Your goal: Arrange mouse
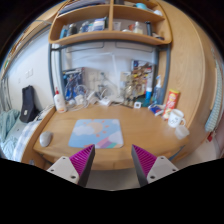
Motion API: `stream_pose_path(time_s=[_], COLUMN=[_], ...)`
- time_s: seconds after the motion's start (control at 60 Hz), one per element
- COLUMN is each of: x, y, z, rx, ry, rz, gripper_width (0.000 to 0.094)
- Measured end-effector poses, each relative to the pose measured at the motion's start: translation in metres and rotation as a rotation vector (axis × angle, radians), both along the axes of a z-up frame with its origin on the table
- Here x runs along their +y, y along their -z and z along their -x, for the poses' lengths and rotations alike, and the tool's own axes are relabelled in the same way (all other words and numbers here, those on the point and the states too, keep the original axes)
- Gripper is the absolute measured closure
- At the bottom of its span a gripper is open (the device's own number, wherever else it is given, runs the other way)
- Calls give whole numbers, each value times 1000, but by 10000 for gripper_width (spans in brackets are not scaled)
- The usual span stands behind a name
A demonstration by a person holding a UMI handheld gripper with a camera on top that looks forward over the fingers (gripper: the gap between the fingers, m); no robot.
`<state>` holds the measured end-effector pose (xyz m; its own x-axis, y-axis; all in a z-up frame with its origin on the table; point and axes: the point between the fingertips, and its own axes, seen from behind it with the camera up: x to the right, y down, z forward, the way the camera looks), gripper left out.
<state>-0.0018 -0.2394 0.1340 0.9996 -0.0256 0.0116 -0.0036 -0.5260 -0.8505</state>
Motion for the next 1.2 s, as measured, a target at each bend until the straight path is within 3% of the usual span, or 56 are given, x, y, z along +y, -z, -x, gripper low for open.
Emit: stream_pose_path(time_s=[0.183, 0.383, 0.65, 0.967, 1.05, 1.1, 1.2], x=[-21, -11, 67, 126, 130, 131, 129], y=[84, 123, 122, 155, 153, 153, 153], z=[133, 259, 348, 375, 378, 376, 379], rx=[44, 81, 62, -14, -10, -16, -1], ry=[-153, -268, -283, -281, -278, -270, -275], rz=[131, 195, 153, 195, 183, 174, 169], gripper_width=[213, 207, 204, 185, 270, 422, 510])
